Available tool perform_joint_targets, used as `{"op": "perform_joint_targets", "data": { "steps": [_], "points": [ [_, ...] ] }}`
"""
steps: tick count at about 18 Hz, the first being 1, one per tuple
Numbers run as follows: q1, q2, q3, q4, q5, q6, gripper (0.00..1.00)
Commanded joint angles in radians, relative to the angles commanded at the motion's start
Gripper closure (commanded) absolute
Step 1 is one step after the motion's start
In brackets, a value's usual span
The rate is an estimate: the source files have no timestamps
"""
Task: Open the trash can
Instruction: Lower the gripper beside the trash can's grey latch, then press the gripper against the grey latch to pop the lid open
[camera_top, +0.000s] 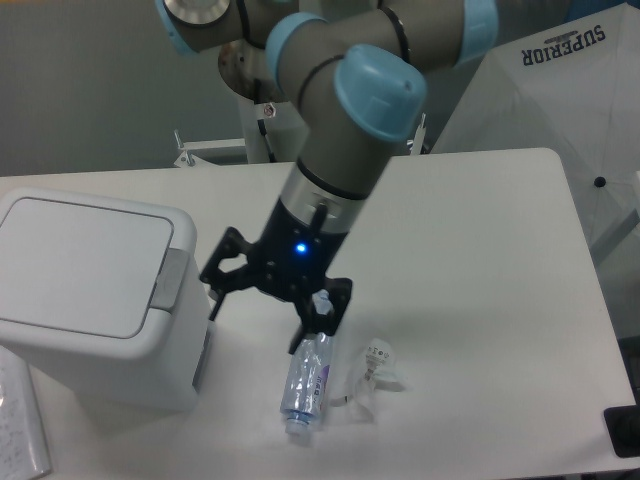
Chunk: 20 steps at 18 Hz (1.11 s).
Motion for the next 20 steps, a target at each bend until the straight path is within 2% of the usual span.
{"op": "perform_joint_targets", "data": {
  "steps": [3,20],
  "points": [
    [0.0,0.02,-0.048,0.061,0.0,-0.006,0.0],
    [-0.023,0.008,-0.054,0.065,0.012,-0.097,0.0]
  ]
}}
